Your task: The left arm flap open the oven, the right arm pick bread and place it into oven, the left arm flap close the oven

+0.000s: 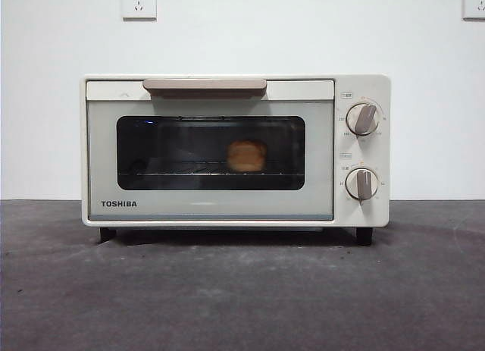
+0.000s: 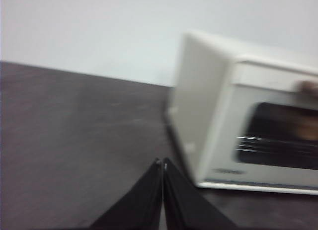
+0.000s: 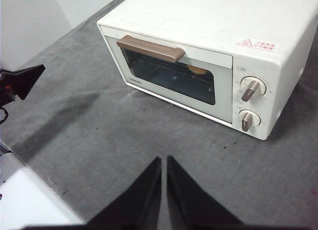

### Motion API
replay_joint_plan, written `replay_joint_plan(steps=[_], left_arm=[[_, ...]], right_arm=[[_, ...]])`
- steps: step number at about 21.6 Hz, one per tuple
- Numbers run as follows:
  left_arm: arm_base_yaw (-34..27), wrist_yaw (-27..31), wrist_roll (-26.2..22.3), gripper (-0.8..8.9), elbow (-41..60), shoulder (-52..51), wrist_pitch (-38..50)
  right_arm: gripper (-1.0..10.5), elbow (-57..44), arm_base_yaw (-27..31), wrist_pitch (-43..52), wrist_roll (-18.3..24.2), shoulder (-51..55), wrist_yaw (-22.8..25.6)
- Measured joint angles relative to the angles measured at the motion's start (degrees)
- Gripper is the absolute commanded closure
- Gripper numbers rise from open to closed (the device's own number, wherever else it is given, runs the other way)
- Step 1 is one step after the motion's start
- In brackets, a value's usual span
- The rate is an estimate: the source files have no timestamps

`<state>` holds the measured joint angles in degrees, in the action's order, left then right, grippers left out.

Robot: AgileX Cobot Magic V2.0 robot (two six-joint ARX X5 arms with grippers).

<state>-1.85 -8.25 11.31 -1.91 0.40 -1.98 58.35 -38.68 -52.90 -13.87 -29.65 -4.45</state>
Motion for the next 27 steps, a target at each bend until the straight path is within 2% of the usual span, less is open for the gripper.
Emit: replay_joint_plan(steps=[2, 6, 11, 17, 27], left_arm=[[0.00, 4.57, -0.02, 8.04, 0.04, -0.09, 0.33], [0.00, 8.57, -0.52, 8.03, 0.04, -0.20, -4.37], [0.31, 9.42, -4.17, 8.04, 0.04, -0.20, -8.57], [1.66, 9.42, -7.78, 8.04, 0.04, -0.15, -8.55], [2.14, 9.42, -8.46, 8.04, 0.04, -0.15, -8.55]], right_arm=[[9.3, 0.00, 0.00, 0.00, 0.00, 0.00, 0.02], [9.3, 0.00, 0.00, 0.00, 0.00, 0.00, 0.02], [9.3, 0.00, 0.00, 0.00, 0.00, 0.00, 0.00], [9.3, 0.00, 0.00, 0.00, 0.00, 0.00, 0.00], [9.3, 0.00, 0.00, 0.00, 0.00, 0.00, 0.00]])
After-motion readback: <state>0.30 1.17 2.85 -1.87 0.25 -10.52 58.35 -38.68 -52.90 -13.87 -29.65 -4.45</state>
